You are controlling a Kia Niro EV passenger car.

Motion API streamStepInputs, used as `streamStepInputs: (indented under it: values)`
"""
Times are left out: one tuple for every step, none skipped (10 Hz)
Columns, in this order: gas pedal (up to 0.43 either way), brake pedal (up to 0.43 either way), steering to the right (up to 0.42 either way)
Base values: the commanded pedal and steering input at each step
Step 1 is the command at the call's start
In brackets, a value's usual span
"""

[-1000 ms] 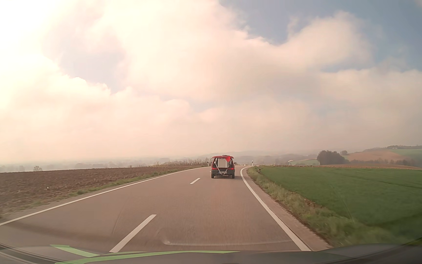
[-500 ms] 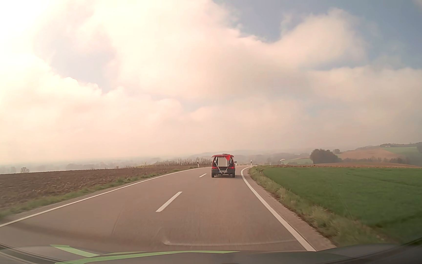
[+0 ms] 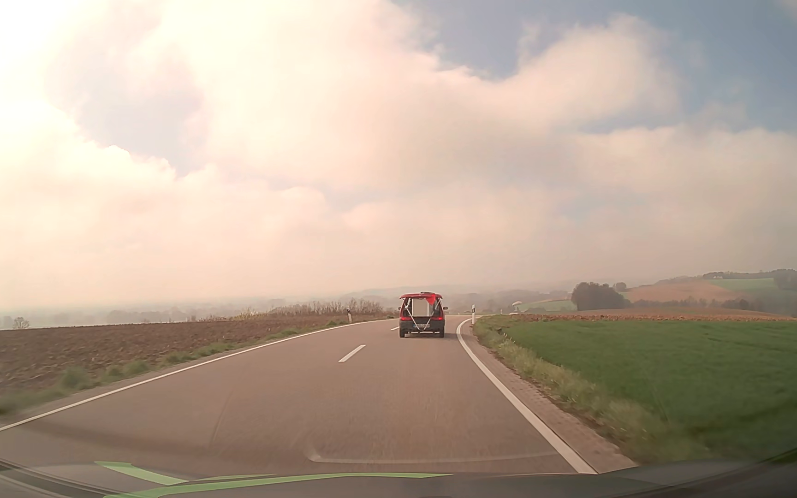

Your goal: Follow the waypoints while adhering to traffic rules and regulations

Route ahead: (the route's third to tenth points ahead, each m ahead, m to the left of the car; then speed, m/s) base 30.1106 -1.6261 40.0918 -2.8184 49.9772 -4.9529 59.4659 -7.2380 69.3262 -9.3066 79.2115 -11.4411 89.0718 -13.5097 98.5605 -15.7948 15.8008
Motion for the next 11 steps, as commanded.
streamStepInputs:
  values:
    - [0.079,0.0,0.021]
    - [0.079,0.0,0.021]
    - [0.079,0.0,0.021]
    - [0.079,0.0,0.021]
    - [0.079,0.0,0.021]
    - [0.079,0.0,0.021]
    - [0.079,0.0,0.021]
    - [0.087,0.0,0.021]
    - [0.098,0.0,0.021]
    - [0.098,0.0,0.021]
    - [0.098,0.0,0.021]
